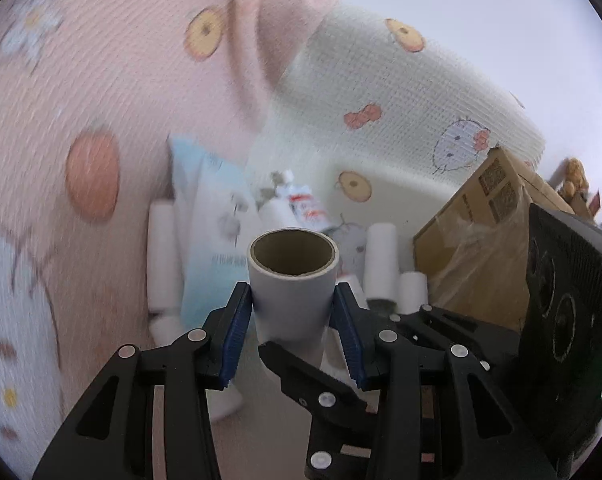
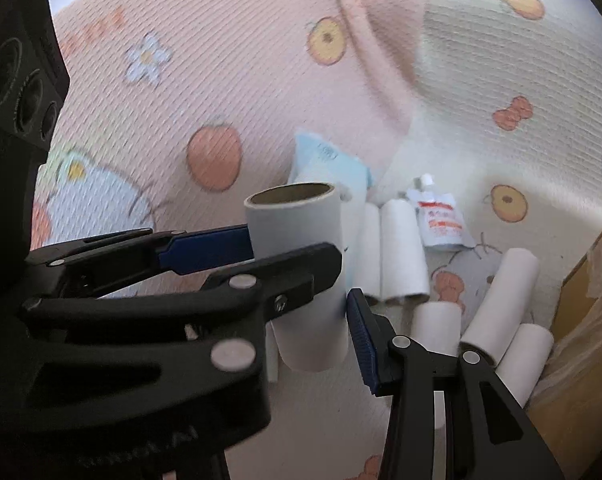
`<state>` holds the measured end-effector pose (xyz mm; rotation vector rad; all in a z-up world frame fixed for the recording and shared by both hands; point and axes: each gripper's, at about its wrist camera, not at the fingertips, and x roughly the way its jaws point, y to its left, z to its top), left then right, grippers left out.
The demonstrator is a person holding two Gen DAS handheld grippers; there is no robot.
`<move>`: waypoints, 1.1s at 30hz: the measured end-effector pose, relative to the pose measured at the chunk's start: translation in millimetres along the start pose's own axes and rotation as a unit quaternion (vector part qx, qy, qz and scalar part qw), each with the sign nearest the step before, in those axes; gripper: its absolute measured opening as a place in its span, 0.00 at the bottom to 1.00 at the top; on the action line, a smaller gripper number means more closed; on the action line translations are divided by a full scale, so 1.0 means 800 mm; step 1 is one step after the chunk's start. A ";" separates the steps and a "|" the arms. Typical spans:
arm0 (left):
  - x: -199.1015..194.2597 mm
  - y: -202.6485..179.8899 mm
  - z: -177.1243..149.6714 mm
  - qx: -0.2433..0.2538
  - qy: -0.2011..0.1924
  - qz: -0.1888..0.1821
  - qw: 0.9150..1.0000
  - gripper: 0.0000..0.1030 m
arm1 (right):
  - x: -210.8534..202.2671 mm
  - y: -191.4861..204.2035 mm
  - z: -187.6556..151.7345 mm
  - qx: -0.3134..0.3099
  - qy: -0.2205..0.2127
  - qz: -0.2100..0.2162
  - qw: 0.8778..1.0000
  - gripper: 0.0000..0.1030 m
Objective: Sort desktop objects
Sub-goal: 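Lift the held tube off the pile with the left gripper, then hold the white tube upright in the left gripper above the pile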
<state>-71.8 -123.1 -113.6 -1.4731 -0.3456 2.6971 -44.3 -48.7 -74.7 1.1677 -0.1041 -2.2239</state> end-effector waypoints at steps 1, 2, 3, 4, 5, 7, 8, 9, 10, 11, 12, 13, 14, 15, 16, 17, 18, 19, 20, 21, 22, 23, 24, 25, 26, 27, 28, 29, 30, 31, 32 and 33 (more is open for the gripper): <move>-0.001 0.004 -0.006 -0.011 0.003 -0.006 1.000 0.45 | 0.004 -0.002 -0.002 -0.003 0.005 0.006 1.000 0.40; -0.001 0.008 -0.010 -0.017 0.003 -0.009 1.000 0.45 | 0.001 0.001 -0.006 -0.005 0.011 0.013 1.000 0.40; -0.001 0.011 -0.015 -0.025 0.003 -0.009 1.000 0.45 | 0.000 0.001 -0.008 -0.006 0.015 0.023 1.000 0.40; -0.002 0.013 -0.023 -0.032 0.004 -0.008 0.999 0.45 | 0.004 -0.004 -0.009 -0.004 0.020 0.035 0.999 0.40; -0.001 0.014 -0.029 -0.034 0.006 -0.007 0.999 0.45 | 0.005 -0.005 -0.011 -0.002 0.028 0.049 0.998 0.40; 0.001 0.015 -0.039 -0.038 0.014 -0.006 0.999 0.45 | 0.001 0.001 -0.017 -0.014 0.049 0.063 0.997 0.40; 0.004 0.016 -0.044 -0.040 0.019 -0.006 0.999 0.45 | 0.005 0.003 -0.020 -0.024 0.060 0.067 0.996 0.40; 0.007 0.016 -0.046 -0.042 0.023 -0.006 0.999 0.45 | 0.004 0.006 -0.024 -0.034 0.070 0.070 0.995 0.40; 0.011 0.019 -0.049 -0.047 0.030 -0.007 0.998 0.45 | 0.007 0.009 -0.028 -0.045 0.082 0.070 0.993 0.40; 0.014 0.021 -0.051 -0.053 0.037 -0.011 0.998 0.45 | 0.011 0.011 -0.030 -0.051 0.091 0.068 0.992 0.40; 0.018 0.024 -0.053 -0.062 0.045 -0.018 0.997 0.45 | 0.017 0.012 -0.032 -0.058 0.100 0.065 0.991 0.40; 0.021 0.029 -0.055 -0.071 0.053 -0.025 0.996 0.45 | 0.022 0.012 -0.034 -0.062 0.109 0.059 0.990 0.40; 0.024 0.033 -0.057 -0.079 0.059 -0.030 0.995 0.45 | 0.025 0.012 -0.036 -0.062 0.117 0.056 0.990 0.40; 0.027 0.035 -0.059 -0.082 0.062 -0.034 0.994 0.45 | 0.028 0.010 -0.038 -0.057 0.124 0.059 0.989 0.40; 0.032 0.039 -0.060 -0.087 0.070 -0.042 0.993 0.45 | 0.030 0.008 -0.039 -0.050 0.128 0.065 0.988 0.40; 0.036 0.043 -0.061 -0.093 0.075 -0.047 0.992 0.45 | 0.033 0.005 -0.040 -0.042 0.133 0.068 0.988 0.40; 0.042 0.049 -0.064 -0.106 0.084 -0.054 0.989 0.45 | 0.036 0.003 -0.041 -0.037 0.139 0.068 0.987 0.40; 0.047 0.052 -0.065 -0.114 0.089 -0.060 0.988 0.45 | 0.039 0.002 -0.042 -0.036 0.144 0.067 0.987 0.40; 0.053 0.055 -0.067 -0.121 0.096 -0.065 0.986 0.45 | 0.044 0.003 -0.044 -0.035 0.154 0.063 0.985 0.40; 0.057 0.057 -0.068 -0.122 0.101 -0.067 0.985 0.45 | 0.048 0.003 -0.046 -0.036 0.160 0.057 0.985 0.40; 0.061 0.057 -0.070 -0.121 0.107 -0.066 0.985 0.45 | 0.051 0.002 -0.047 -0.036 0.164 0.055 0.984 0.40; 0.064 0.058 -0.071 -0.120 0.106 -0.067 0.985 0.45 | 0.056 0.001 -0.049 -0.033 0.173 0.052 0.983 0.40; 0.065 0.059 -0.071 -0.121 0.104 -0.068 0.985 0.45 | 0.060 -0.001 -0.050 -0.026 0.180 0.054 0.982 0.40; 0.066 0.061 -0.071 -0.126 0.102 -0.070 0.984 0.45 | 0.062 -0.004 -0.051 -0.022 0.182 0.055 0.981 0.40; 0.067 0.063 -0.071 -0.132 0.102 -0.072 0.983 0.45 | 0.064 -0.007 -0.050 -0.014 0.183 0.059 0.981 0.40; 0.069 0.066 -0.071 -0.138 0.103 -0.074 0.982 0.45 | 0.065 -0.009 -0.050 -0.009 0.182 0.063 0.981 0.40; 0.072 0.068 -0.071 -0.142 0.103 -0.076 0.982 0.45 | 0.066 -0.011 -0.051 -0.006 0.183 0.065 0.981 0.40; 0.073 0.070 -0.072 -0.148 0.101 -0.079 0.981 0.45 | 0.068 -0.012 -0.052 -0.005 0.188 0.065 0.980 0.40; 0.074 0.071 -0.072 -0.151 0.099 -0.080 0.980 0.45 | 0.070 -0.012 -0.053 -0.005 0.190 0.065 0.980 0.40; 0.074 0.073 -0.073 -0.155 0.095 -0.081 0.980 0.45 | 0.071 -0.011 -0.055 -0.007 0.191 0.064 0.979 0.40; 0.074 0.073 -0.075 -0.157 0.091 -0.080 0.980 0.45 | 0.075 -0.011 -0.057 -0.008 0.198 0.061 0.978 0.40; 0.075 0.072 -0.075 -0.157 0.087 -0.080 0.980 0.45 | 0.078 -0.012 -0.059 -0.007 0.203 0.061 0.977 0.40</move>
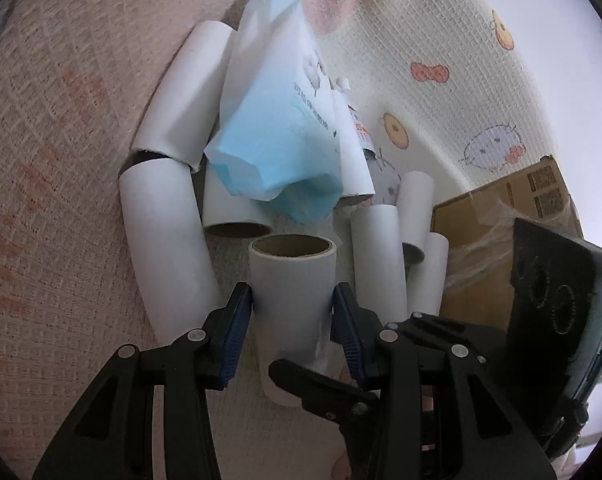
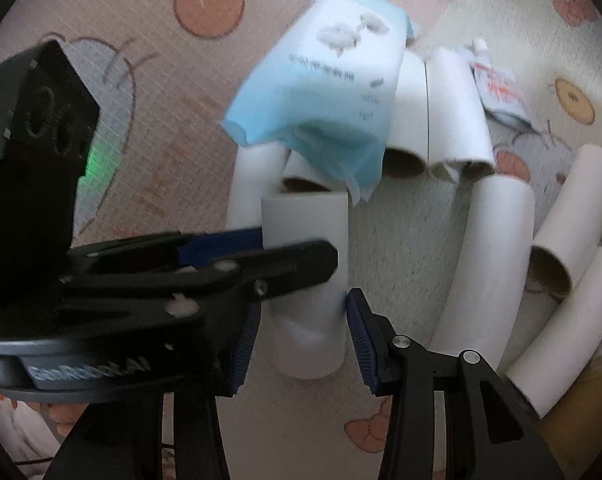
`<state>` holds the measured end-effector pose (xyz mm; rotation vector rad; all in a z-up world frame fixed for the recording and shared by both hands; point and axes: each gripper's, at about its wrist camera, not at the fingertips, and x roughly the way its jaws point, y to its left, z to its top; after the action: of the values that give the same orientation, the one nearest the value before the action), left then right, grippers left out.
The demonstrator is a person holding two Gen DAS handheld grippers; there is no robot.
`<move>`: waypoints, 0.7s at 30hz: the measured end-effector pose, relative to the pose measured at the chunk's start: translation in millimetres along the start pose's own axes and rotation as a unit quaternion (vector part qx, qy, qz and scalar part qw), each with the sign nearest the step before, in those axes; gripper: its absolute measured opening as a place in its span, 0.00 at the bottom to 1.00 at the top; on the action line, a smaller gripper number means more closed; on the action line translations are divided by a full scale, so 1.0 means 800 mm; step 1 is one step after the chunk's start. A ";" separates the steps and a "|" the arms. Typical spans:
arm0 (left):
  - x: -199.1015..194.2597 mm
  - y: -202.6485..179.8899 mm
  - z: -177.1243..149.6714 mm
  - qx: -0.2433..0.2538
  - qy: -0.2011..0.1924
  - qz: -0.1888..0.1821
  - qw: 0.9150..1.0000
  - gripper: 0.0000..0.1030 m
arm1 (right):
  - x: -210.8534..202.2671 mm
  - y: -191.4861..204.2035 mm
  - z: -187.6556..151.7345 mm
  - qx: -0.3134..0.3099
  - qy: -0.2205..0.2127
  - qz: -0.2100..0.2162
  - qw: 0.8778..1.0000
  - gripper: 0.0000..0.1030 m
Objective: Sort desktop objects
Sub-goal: 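Hold the white tube upright in the left gripper above the pile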
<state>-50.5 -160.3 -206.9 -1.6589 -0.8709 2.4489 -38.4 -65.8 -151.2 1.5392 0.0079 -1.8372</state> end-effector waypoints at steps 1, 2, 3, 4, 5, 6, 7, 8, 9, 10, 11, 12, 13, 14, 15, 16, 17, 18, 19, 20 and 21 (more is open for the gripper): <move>0.000 0.000 -0.001 -0.001 -0.005 0.001 1.000 0.45 | 0.003 -0.001 -0.001 0.001 0.004 0.000 1.000 0.40; 0.000 -0.001 -0.002 -0.001 -0.008 0.003 1.000 0.45 | 0.007 -0.002 -0.001 0.004 0.011 0.000 1.000 0.40; 0.001 -0.004 -0.004 0.006 -0.011 0.012 1.000 0.45 | 0.009 -0.004 -0.002 0.007 0.013 0.002 1.000 0.40; 0.002 -0.006 -0.004 0.010 -0.014 0.018 1.000 0.45 | 0.011 -0.005 -0.002 0.008 0.016 0.003 1.000 0.40; 0.003 -0.008 -0.005 0.014 -0.017 0.022 1.000 0.45 | 0.014 -0.007 -0.003 0.012 0.021 0.006 1.000 0.40; 0.004 -0.010 -0.007 0.018 -0.020 0.027 0.999 0.45 | 0.017 -0.008 -0.003 0.012 0.027 0.006 1.000 0.39; 0.005 -0.013 -0.010 0.021 -0.020 0.034 0.999 0.45 | 0.019 -0.008 -0.004 0.011 0.028 0.005 1.000 0.39; 0.006 -0.013 -0.011 0.024 -0.017 0.037 0.999 0.45 | 0.020 -0.008 -0.005 0.011 0.027 0.003 1.000 0.39; 0.007 -0.012 -0.014 0.020 -0.015 0.037 0.999 0.45 | 0.021 -0.009 -0.005 0.011 0.026 0.002 1.000 0.39; 0.006 -0.011 -0.016 0.014 -0.016 0.032 0.999 0.45 | 0.022 -0.009 -0.006 0.012 0.026 0.002 1.000 0.39; 0.005 -0.008 -0.017 0.010 -0.017 0.027 0.999 0.45 | 0.023 -0.008 -0.007 0.007 0.023 0.001 1.000 0.39; 0.005 -0.006 -0.018 0.004 -0.017 0.021 1.000 0.45 | 0.023 -0.009 -0.008 0.006 0.023 0.002 1.000 0.39; 0.004 -0.004 -0.019 0.001 -0.015 0.016 1.000 0.45 | 0.023 -0.009 -0.008 0.006 0.023 0.002 1.000 0.39; 0.004 -0.005 -0.019 0.001 -0.016 0.016 1.000 0.45 | 0.024 -0.010 -0.008 0.007 0.023 0.003 1.000 0.39; 0.004 -0.005 -0.019 0.000 -0.016 0.016 1.000 0.45 | 0.024 -0.010 -0.009 0.007 0.022 0.004 1.000 0.39; 0.003 -0.004 -0.020 -0.001 -0.018 0.015 1.000 0.45 | 0.024 -0.011 -0.010 0.007 0.021 0.005 1.000 0.39; 0.003 -0.004 -0.020 -0.003 -0.018 0.014 1.000 0.45 | 0.024 -0.011 -0.011 0.007 0.021 0.006 1.000 0.39; 0.004 -0.004 -0.020 -0.004 -0.020 0.012 1.000 0.45 | 0.024 -0.012 -0.011 0.007 0.020 0.006 1.000 0.39; 0.006 -0.005 -0.020 -0.003 -0.019 0.013 1.000 0.45 | 0.025 -0.012 -0.012 0.009 0.021 0.006 1.000 0.39; 0.007 -0.006 -0.019 -0.002 -0.018 0.017 1.000 0.43 | 0.025 -0.013 -0.012 0.010 0.021 0.006 1.000 0.39; 0.006 -0.005 -0.019 -0.001 -0.018 0.018 1.000 0.43 | 0.025 -0.013 -0.013 0.010 0.021 0.006 1.000 0.39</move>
<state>-40.5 -149.1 -213.1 -1.6522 -0.8559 2.5092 -35.5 -63.9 -175.8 1.5875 0.0008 -1.8014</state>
